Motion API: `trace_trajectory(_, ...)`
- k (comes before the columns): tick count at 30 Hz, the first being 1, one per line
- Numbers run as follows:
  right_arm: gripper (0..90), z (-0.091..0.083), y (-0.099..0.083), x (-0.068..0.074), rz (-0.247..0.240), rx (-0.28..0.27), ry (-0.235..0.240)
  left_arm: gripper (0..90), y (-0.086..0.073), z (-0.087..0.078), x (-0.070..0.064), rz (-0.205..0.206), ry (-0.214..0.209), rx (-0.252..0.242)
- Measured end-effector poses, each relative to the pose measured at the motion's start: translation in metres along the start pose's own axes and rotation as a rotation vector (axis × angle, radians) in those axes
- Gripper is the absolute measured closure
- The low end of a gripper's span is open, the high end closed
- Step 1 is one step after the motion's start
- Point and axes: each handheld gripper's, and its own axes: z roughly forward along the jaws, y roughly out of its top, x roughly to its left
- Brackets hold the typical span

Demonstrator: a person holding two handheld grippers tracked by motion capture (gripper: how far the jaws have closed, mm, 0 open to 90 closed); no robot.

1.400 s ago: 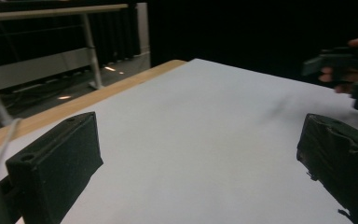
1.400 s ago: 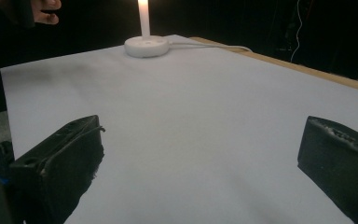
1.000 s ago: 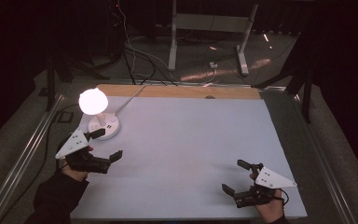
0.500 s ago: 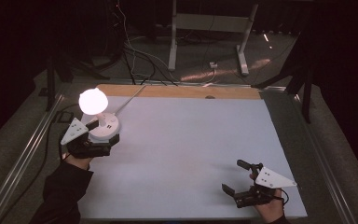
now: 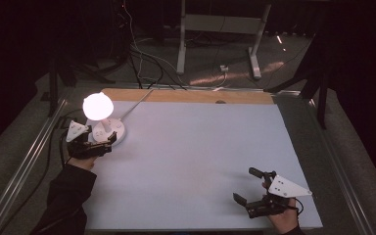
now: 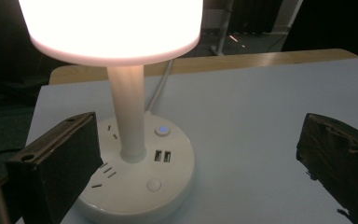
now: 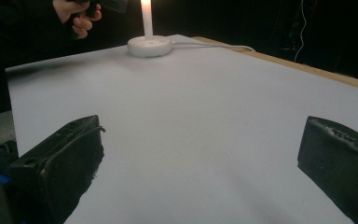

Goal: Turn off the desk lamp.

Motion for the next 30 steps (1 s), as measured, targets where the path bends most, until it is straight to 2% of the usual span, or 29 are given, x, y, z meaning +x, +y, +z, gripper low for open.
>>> trace_trajectory(5,0.0,0.001,0.000,0.000,-0.001,0.003,0.002,6.6,-0.005,0.004,0.005,-0.010,0.008,0.016)
trace_trajectory(10,0.0,0.001,0.000,0.000,0.001,0.004,0.005,19.7,-0.011,0.011,0.009,-0.038,0.031,0.037)
trace_trajectory(11,0.0,0.001,0.000,0.000,-0.001,0.005,0.004,23.2,-0.013,0.014,0.010,-0.038,0.050,0.051)
trace_trajectory(13,0.0,0.001,0.000,0.000,-0.001,0.005,0.004,25.4,-0.013,0.015,0.010,-0.036,0.054,0.057)
trace_trajectory(14,0.0,0.001,0.000,-0.001,0.002,0.005,0.006,33.1,-0.014,0.016,0.010,-0.036,0.054,0.063)
trace_trajectory(16,0.0,0.001,-0.001,-0.001,0.003,0.006,0.007,39.7,-0.016,0.021,0.009,-0.041,0.071,0.083)
trace_trajectory(20,0.0,0.001,0.000,0.000,0.003,0.007,0.009,56.5,-0.017,0.024,0.008,-0.033,0.076,0.106)
trace_trajectory(21,0.0,0.001,0.000,0.000,0.003,0.007,0.009,56.5,-0.017,0.025,0.008,-0.027,0.082,0.108)
trace_trajectory(22,0.0,0.001,0.000,0.000,0.004,0.006,0.009,62.9,-0.018,0.025,0.007,-0.020,0.086,0.109)
trace_trajectory(23,0.0,0.001,0.000,0.000,0.004,0.006,0.009,62.9,-0.018,0.026,0.007,-0.015,0.091,0.109)
trace_trajectory(25,0.0,0.001,-0.001,-0.001,0.004,0.007,0.010,71.9,-0.019,0.027,0.008,-0.018,0.090,0.112)
trace_trajectory(30,0.0,0.001,-0.001,0.000,0.004,0.009,0.012,85.8,-0.024,0.031,0.013,-0.011,0.091,0.144)
